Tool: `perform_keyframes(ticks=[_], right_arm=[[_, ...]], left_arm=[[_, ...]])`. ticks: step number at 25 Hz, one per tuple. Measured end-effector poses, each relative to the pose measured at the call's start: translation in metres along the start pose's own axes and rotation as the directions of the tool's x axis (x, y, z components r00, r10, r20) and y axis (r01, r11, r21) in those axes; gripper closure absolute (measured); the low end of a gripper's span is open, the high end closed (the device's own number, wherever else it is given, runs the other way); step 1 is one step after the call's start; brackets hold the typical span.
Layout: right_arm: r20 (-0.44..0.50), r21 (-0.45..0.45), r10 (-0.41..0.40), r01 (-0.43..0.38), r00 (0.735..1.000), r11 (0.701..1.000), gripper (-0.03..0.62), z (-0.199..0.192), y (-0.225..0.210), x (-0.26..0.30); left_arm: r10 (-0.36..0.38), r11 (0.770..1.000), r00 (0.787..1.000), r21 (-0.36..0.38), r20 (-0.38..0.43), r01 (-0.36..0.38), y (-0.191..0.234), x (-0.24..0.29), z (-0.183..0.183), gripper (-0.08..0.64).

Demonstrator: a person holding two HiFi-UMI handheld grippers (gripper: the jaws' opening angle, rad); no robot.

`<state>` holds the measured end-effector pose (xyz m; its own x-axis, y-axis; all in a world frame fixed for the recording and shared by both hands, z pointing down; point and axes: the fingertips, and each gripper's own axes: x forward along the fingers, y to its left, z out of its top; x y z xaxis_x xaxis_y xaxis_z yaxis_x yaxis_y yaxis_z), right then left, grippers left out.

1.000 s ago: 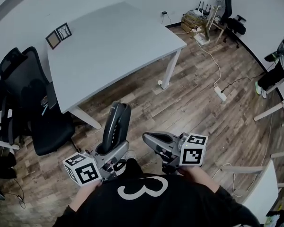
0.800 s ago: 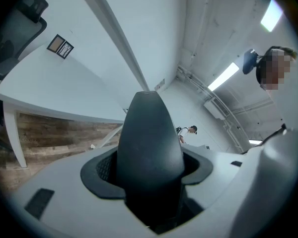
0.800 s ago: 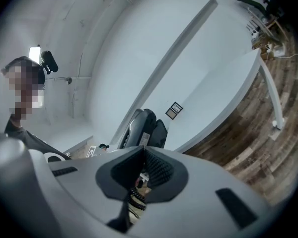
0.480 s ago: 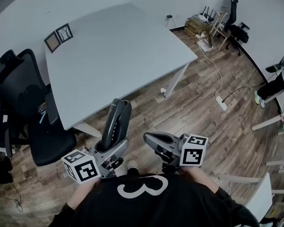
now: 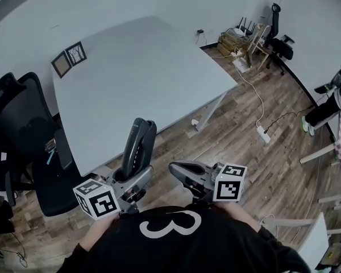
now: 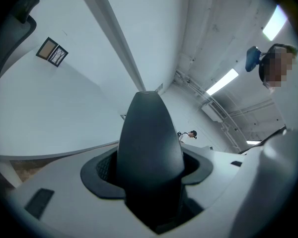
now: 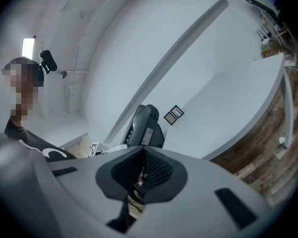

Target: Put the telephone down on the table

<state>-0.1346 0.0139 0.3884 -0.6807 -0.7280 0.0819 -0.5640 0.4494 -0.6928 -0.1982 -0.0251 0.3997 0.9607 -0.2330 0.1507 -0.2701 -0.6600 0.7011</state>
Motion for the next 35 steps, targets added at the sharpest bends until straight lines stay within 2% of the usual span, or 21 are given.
perform_keyframes(ticks=[8,15,22,27,35], right_arm=[[0.009,0.0,0.025,-0.025,1.0,1.0,0.583,0.024,-0.029,-0.001],[-0.043,-0.007,0.127,-0.128,0.991,0.992,0.583,0.076,-0.074,0.011],[-0.145,0.02,0.25,-0.25,0.957,0.968,0.583,0.139,-0.118,0.036],[-0.184,0.043,0.295,-0.292,0.938,0.955,0.583,0.174,-0.151,0.041],[-0.242,0.085,0.343,-0.332,0.908,0.939,0.583,0.21,-0.201,0.048]], left_arm=[[0.027,1.0,0.999,0.013,0.024,-0.027,0.013,0.026,0.016,0.27],[0.111,0.993,0.989,0.02,0.094,-0.113,0.026,0.07,0.045,0.27],[0.244,0.97,0.953,-0.037,0.181,-0.242,0.046,0.114,0.086,0.27],[0.303,0.953,0.929,-0.065,0.214,-0.296,0.058,0.149,0.108,0.27],[0.381,0.925,0.892,-0.109,0.244,-0.365,0.078,0.195,0.128,0.27]])
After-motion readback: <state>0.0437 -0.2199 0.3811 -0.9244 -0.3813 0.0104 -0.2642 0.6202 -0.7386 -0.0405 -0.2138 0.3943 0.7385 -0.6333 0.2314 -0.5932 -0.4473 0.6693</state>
